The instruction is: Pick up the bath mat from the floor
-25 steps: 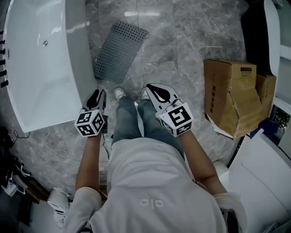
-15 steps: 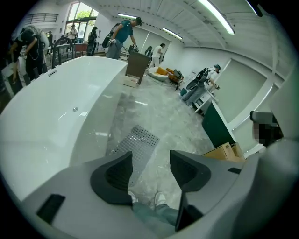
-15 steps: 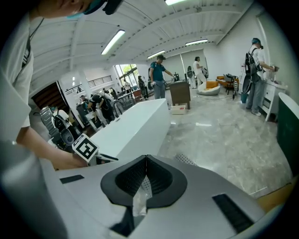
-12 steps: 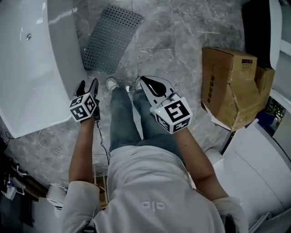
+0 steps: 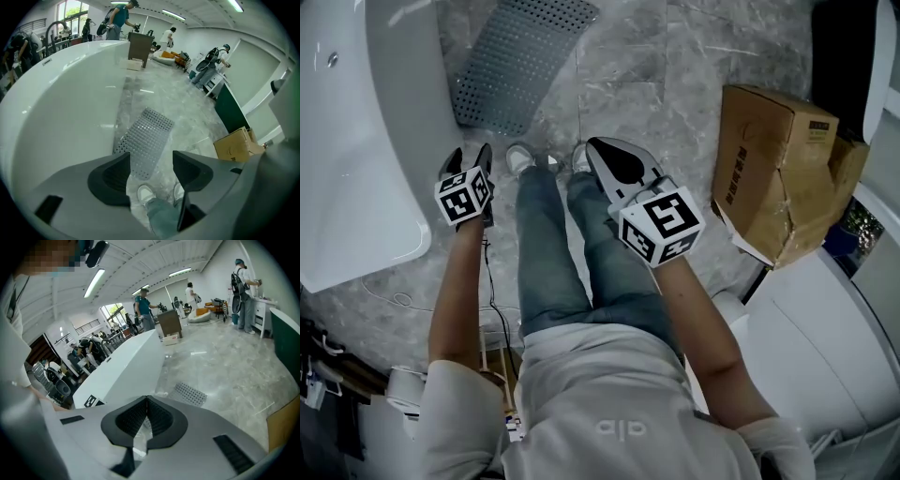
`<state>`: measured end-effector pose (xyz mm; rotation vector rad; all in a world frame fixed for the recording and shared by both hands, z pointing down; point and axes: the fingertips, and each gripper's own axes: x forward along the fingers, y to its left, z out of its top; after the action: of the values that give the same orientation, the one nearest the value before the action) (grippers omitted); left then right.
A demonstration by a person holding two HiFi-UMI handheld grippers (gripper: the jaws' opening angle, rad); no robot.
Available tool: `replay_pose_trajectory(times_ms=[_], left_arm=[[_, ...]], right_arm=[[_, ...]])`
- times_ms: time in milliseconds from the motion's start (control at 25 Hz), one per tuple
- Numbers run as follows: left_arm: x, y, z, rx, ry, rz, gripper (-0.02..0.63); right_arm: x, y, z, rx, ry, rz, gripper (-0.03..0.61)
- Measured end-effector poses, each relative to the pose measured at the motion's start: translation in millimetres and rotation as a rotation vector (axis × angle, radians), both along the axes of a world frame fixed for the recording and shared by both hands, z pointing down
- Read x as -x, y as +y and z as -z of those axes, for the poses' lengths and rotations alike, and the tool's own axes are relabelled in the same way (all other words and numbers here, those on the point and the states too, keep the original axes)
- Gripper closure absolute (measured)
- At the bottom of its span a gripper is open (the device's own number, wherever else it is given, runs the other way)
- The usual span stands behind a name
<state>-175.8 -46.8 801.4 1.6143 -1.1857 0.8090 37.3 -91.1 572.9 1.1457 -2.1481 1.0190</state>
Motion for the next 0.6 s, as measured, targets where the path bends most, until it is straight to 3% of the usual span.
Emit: replay_pose_trajectory(times_ms=[240, 600], left_arm=[[3, 6, -75, 0.025, -0.022, -0.005, 0.330], [21, 12, -177, 0.065, -0.013, 0.083, 0.330]], right_arm=[[-8, 8, -62, 0.026, 0.015, -0.017, 0.551], [-20, 29, -147, 0.087, 0.022, -0.042, 0.551]])
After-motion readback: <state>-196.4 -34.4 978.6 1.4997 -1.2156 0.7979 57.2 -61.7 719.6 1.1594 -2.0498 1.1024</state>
